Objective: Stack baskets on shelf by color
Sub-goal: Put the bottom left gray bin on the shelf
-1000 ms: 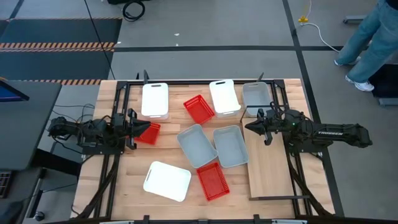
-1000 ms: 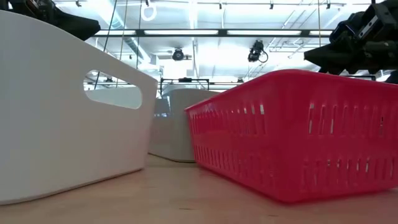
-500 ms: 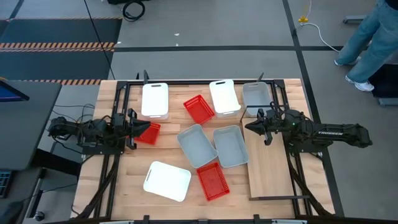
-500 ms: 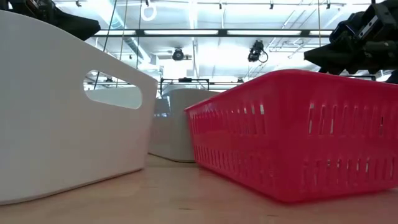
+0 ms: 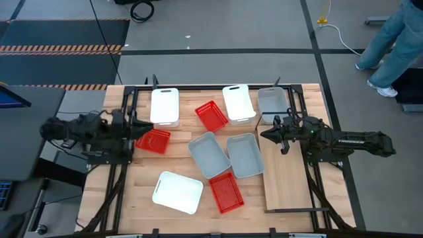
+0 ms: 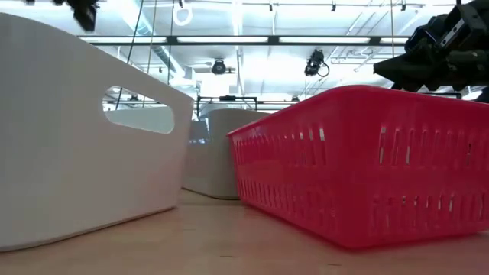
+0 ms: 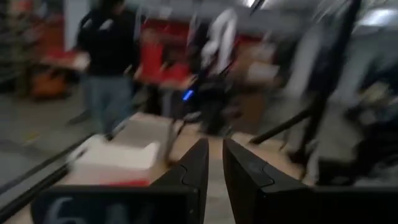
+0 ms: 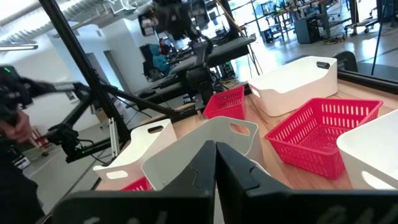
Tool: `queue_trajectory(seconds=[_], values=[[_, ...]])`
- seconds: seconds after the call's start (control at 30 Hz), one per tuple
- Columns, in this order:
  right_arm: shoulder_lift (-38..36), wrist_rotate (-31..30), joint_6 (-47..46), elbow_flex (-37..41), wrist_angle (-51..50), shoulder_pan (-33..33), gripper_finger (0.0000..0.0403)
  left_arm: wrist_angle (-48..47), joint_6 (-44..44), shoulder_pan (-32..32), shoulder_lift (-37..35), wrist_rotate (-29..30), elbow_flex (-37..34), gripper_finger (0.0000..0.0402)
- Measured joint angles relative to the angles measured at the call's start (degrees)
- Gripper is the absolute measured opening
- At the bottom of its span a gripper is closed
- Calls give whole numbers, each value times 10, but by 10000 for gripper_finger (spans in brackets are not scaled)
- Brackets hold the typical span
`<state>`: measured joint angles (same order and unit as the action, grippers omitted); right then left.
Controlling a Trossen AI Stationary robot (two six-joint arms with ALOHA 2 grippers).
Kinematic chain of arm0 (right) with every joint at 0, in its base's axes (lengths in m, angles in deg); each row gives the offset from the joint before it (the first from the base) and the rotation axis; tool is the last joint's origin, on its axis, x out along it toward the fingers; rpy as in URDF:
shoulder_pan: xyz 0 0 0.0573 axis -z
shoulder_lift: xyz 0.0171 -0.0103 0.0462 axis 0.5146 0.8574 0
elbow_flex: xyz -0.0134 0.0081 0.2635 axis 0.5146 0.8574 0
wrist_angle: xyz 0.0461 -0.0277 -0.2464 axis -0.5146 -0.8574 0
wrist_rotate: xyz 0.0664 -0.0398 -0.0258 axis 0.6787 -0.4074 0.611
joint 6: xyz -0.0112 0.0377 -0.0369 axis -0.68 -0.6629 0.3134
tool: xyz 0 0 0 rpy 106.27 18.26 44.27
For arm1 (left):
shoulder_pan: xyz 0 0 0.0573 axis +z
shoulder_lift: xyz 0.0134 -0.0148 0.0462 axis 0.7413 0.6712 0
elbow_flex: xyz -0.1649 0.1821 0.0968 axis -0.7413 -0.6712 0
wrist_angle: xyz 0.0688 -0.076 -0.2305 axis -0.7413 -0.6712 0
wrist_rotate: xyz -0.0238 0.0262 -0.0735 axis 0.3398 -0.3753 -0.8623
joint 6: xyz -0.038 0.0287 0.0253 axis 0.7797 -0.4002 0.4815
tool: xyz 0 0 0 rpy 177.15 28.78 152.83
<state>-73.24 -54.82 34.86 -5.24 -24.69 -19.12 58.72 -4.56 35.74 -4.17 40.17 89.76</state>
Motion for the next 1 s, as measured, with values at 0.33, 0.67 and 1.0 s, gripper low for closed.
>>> queue_trajectory(seconds=[0.33,0.67,1.0], values=[[0,0,0,0,0,0,12,-247,221,46,349,35,331,58],[0,-38,0,0,76,0,12,-124,323,36,507,17,452,51],[4,-43,-22,0,180,0,12,56,372,43,578,16,455,54]])
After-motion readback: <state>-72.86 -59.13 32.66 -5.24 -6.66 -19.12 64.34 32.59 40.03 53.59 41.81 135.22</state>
